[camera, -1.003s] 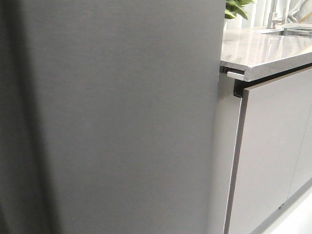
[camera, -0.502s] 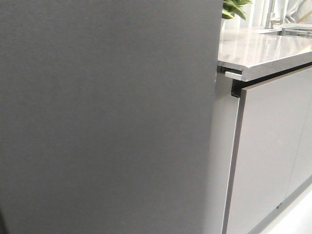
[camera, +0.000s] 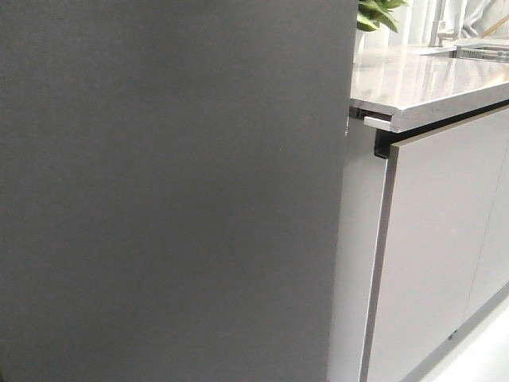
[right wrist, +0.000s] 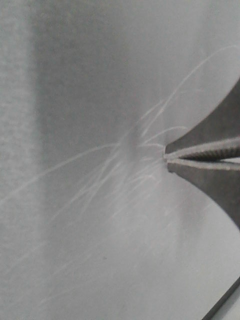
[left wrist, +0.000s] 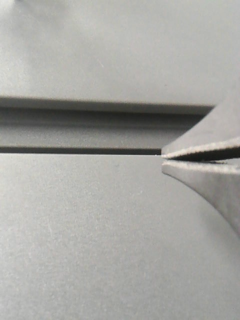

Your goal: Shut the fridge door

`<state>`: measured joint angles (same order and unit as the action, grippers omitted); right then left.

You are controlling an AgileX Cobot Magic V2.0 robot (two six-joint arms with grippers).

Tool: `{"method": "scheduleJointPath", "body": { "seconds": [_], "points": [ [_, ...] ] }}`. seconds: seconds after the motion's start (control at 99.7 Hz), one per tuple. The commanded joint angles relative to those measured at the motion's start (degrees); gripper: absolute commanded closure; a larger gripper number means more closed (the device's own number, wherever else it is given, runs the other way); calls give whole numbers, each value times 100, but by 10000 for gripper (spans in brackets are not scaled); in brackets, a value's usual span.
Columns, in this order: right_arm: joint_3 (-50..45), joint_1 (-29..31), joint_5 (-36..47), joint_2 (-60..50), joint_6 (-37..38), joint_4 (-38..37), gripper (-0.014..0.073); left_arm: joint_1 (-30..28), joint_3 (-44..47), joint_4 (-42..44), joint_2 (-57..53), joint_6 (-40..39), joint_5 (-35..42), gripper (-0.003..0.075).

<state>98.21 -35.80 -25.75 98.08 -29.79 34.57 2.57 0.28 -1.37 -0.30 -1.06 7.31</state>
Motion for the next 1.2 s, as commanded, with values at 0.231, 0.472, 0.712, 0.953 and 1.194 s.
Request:
{"method": "scheduleJointPath", "body": {
  "seconds": [0.231,0.472,0.712,0.953,1.194],
  "points": [
    [-289,575,42,-1082,1274,-1721,636,20,201,-35,-117,-29,415,740],
    [-1588,1592,-89,-2509,1445,-1931,636,20,201,-35,-117,-29,415,740],
    [-2984,2861,-216,-4215,1507,-1931,636,20,201,-35,-117,-29,415,740],
    [-4209,3472,-178,-5715,1772,-1931,636,20,201,-35,-117,-29,415,740],
    [-5162,3472,-178,-6788,2086,-1931,637,20,201,-35,-117,-29,415,740]
  ]
}}
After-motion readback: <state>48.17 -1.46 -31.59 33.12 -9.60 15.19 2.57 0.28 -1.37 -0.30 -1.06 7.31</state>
